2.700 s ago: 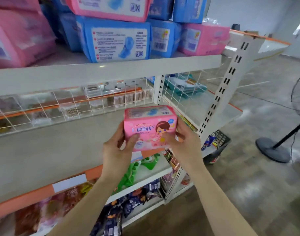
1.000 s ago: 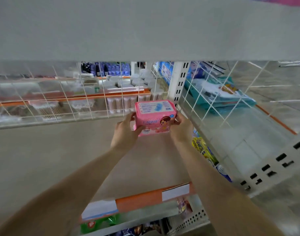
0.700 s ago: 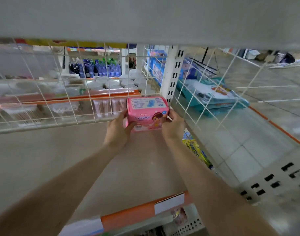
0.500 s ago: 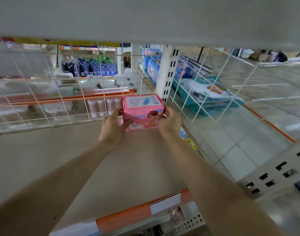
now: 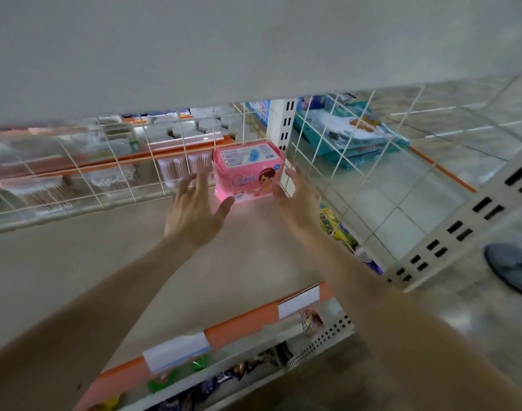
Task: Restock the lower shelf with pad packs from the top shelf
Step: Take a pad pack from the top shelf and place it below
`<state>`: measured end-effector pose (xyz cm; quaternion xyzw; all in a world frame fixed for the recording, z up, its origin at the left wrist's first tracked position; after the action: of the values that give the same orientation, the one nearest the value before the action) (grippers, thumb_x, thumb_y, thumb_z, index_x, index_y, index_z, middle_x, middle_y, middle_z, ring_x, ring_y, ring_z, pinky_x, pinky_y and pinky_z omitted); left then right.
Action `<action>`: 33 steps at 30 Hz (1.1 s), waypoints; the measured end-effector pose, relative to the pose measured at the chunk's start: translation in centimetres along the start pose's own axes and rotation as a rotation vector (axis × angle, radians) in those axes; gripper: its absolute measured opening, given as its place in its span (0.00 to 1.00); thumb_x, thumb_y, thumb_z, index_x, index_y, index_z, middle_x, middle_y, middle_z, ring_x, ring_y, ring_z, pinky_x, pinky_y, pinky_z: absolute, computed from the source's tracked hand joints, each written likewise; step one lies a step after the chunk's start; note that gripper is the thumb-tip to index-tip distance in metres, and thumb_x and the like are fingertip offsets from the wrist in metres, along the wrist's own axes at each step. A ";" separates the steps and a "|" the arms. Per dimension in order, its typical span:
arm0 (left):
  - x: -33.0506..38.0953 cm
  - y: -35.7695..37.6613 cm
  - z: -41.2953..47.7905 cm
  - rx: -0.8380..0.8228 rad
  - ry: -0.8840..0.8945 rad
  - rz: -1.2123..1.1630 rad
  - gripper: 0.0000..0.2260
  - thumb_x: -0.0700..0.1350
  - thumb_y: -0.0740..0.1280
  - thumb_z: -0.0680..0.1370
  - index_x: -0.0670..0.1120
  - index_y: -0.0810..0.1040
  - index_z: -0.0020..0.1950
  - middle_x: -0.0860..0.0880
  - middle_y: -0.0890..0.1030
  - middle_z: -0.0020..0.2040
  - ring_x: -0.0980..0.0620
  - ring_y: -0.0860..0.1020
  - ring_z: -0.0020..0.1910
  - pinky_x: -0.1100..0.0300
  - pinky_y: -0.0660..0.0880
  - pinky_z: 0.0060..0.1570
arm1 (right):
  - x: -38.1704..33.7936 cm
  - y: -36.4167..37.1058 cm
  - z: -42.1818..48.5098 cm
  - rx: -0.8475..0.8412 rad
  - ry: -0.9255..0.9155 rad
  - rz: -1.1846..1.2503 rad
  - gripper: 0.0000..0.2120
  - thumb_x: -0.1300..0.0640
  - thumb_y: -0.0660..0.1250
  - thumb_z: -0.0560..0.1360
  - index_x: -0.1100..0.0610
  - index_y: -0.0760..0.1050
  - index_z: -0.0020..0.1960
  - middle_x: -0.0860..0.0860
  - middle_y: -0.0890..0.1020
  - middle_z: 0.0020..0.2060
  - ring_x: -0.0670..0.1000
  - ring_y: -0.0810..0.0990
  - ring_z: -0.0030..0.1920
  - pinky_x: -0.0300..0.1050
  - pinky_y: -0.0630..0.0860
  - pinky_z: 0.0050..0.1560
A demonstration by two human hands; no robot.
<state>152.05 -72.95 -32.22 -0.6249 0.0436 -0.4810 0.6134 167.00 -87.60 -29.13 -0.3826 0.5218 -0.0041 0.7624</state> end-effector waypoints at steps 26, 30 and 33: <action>5.2 -9.0 -14.0 0.020 0.357 0.188 0.31 0.70 0.51 0.76 0.59 0.60 0.77 0.46 0.55 0.80 0.36 0.57 0.77 0.31 0.62 0.70 | -7.8 -6.8 -15.4 -0.046 -0.309 -0.176 0.28 0.42 0.64 0.79 0.47 0.65 0.77 0.44 0.67 0.75 0.48 0.62 0.76 0.47 0.56 0.76; 7.4 -10.0 -17.3 0.033 0.263 0.206 0.31 0.72 0.47 0.76 0.62 0.56 0.76 0.48 0.58 0.79 0.39 0.55 0.78 0.33 0.62 0.71 | -8.3 -9.5 -17.4 -0.119 -0.379 -0.166 0.30 0.39 0.60 0.77 0.46 0.64 0.77 0.44 0.66 0.75 0.48 0.62 0.77 0.54 0.60 0.76; 9.5 -11.1 -20.0 0.062 0.250 0.242 0.32 0.73 0.43 0.76 0.61 0.57 0.76 0.48 0.62 0.78 0.40 0.56 0.78 0.33 0.62 0.70 | -8.6 -11.5 -18.8 -0.154 -0.435 -0.107 0.30 0.39 0.60 0.78 0.46 0.64 0.77 0.42 0.66 0.75 0.46 0.61 0.77 0.51 0.60 0.77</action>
<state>138.06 -90.87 -22.30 -0.5312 0.1795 -0.4784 0.6758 152.56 -103.16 -18.59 -0.4586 0.3231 0.0777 0.8242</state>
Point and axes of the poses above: each hand's wrist, its own z-axis towards the middle knuckle, its own y-axis out of the palm, x = y × z, the point moved 7 cm from there along z, towards the middle knuckle
